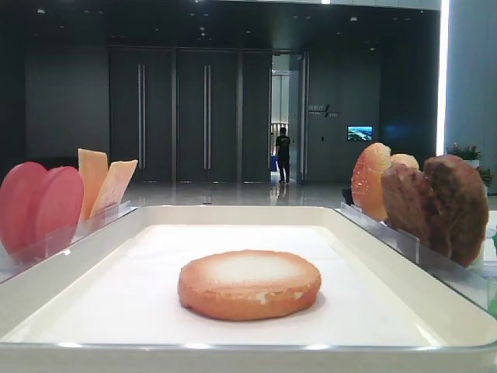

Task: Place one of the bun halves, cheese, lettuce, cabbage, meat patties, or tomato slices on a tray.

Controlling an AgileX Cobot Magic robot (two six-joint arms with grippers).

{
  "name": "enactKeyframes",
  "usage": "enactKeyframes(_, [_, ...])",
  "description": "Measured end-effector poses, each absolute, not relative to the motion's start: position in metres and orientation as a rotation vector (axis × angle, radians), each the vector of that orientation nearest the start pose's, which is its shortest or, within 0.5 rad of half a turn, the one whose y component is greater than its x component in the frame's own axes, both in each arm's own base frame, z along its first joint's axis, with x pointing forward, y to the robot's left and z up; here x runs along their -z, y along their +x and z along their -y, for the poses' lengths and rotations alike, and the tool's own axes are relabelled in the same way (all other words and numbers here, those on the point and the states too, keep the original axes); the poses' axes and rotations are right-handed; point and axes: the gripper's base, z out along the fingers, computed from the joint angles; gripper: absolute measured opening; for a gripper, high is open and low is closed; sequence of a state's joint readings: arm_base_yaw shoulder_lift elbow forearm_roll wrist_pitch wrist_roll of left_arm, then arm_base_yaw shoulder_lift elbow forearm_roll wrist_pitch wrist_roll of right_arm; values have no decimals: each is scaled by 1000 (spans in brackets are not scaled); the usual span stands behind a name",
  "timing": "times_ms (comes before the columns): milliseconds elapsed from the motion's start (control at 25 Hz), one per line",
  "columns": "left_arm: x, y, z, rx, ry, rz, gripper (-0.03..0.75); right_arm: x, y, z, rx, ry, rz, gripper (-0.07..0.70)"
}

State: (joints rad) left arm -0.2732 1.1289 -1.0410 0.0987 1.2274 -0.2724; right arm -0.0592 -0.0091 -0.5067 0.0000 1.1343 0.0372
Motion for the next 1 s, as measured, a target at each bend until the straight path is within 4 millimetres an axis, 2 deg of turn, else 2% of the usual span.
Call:
enactKeyframes(160, [-335, 173, 16, -43, -76, -2753, 579, -273, -10, -1, 13, 101, -2100, 472])
enactKeyframes(320, [-335, 157, 1, -69, -140, -2724, 579, -273, -10, -1, 13, 101, -2100, 472])
enactKeyframes(520, [-331, 125, -1, -47, -142, -2670, 579, -273, -10, -1, 13, 101, -2100, 472])
enactKeyframes(880, [-317, 51, -4, -20, -95, -2479, 579, -273, -10, -1, 13, 101, -2100, 472])
enactKeyframes(1000, [-311, 35, -4, -11, -87, -2424, 579, -273, -10, -1, 13, 101, -2100, 472])
